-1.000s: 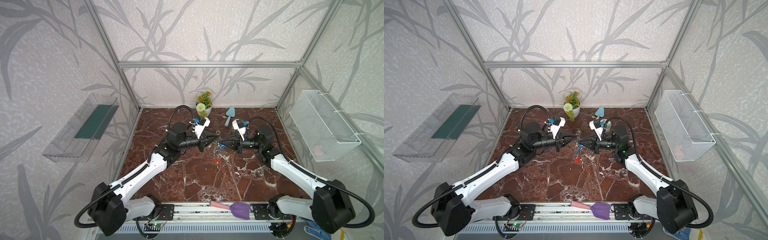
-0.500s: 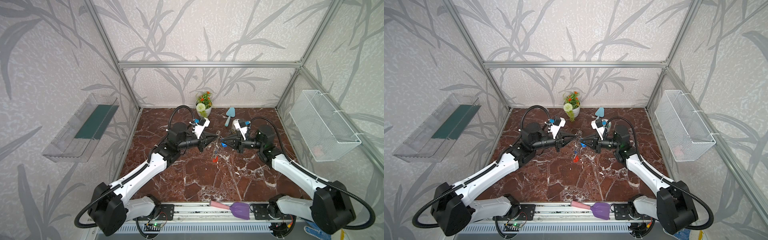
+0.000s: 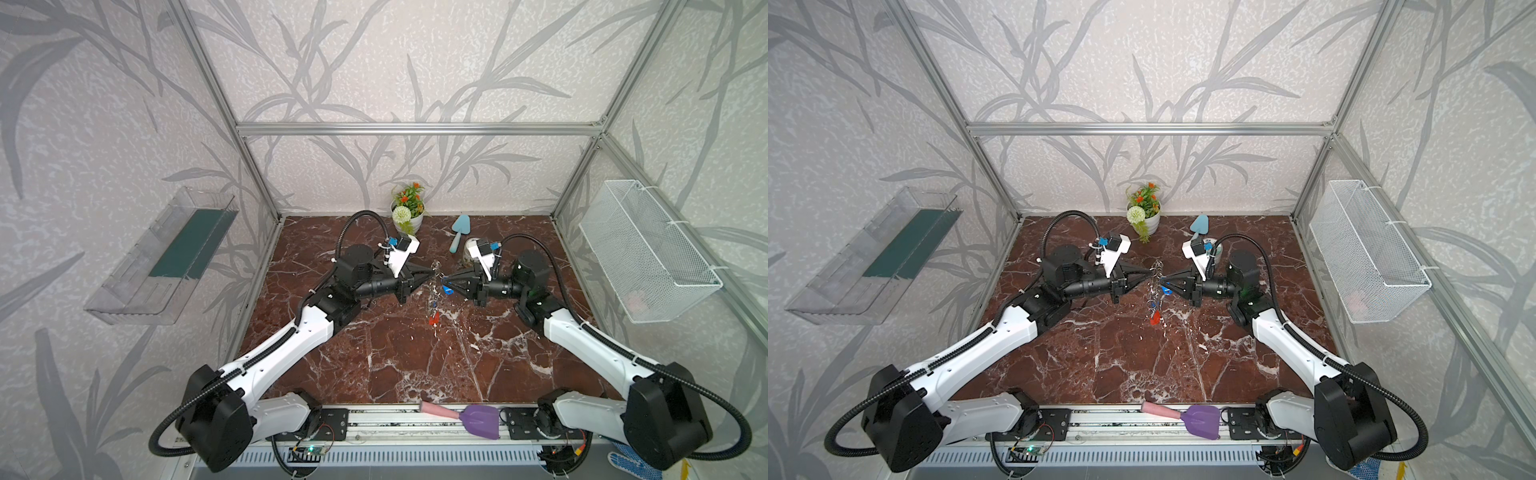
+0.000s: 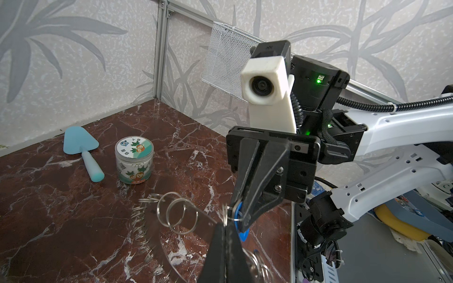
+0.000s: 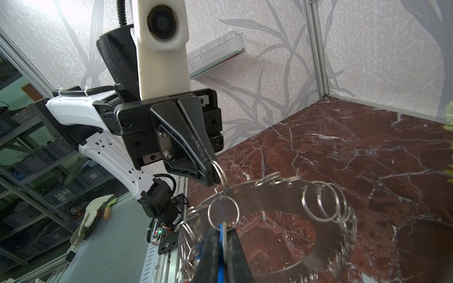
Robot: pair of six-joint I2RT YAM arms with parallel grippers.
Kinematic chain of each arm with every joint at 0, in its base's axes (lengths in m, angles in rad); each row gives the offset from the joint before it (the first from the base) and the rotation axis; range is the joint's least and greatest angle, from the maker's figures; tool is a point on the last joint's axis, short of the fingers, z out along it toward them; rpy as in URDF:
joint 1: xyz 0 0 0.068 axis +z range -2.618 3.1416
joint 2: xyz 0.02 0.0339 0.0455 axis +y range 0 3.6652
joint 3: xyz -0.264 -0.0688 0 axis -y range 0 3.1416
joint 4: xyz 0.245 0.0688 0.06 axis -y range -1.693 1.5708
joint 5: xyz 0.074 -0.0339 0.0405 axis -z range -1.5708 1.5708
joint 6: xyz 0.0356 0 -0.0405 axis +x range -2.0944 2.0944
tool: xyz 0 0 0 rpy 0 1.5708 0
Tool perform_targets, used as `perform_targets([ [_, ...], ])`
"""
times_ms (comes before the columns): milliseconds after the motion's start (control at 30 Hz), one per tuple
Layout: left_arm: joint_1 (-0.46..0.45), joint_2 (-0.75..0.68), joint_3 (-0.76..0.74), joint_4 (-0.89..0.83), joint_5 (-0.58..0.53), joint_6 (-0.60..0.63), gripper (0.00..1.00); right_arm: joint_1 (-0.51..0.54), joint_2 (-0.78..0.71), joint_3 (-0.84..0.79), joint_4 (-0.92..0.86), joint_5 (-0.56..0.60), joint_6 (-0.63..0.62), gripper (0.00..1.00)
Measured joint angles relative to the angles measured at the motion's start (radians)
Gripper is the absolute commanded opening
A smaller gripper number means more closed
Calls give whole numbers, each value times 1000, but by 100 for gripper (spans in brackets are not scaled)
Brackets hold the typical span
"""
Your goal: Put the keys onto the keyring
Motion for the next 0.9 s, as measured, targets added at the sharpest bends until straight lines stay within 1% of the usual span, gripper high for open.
perform_targets([
  [67, 5, 0, 0, 9, -2, -2, 0, -1, 0, -5, 3, 2, 0, 35],
  [267, 11, 0, 0, 16, -3, -4, 0, -3, -17, -17, 2, 21, 2, 39],
  [400, 11, 0, 0, 15, -3, -4, 0, -21, -48, -29, 4, 75, 6, 54],
  [433, 11, 0, 0, 15, -4, -3, 0, -31, -60, -37, 3, 99, 8, 59],
  [467, 11, 0, 0, 15, -5, -3, 0, -41, -70, -45, 3, 120, 15, 69],
  [500, 11, 0, 0, 14, -5, -3, 0, -55, -81, -56, 4, 148, 26, 82],
  [533, 10, 0, 0, 14, -8, -3, 0, -68, -91, -67, 5, 175, 33, 100],
  [667, 6, 16, 4, 13, -20, -3, 0, -100, -110, -86, -18, 263, 56, 99],
  [767, -5, 67, 30, 8, -25, -10, 0, -102, -123, -92, -45, 316, 58, 99],
  [900, -33, 147, 70, 5, -40, -18, 0, -107, -180, -122, -96, 394, 47, 99],
])
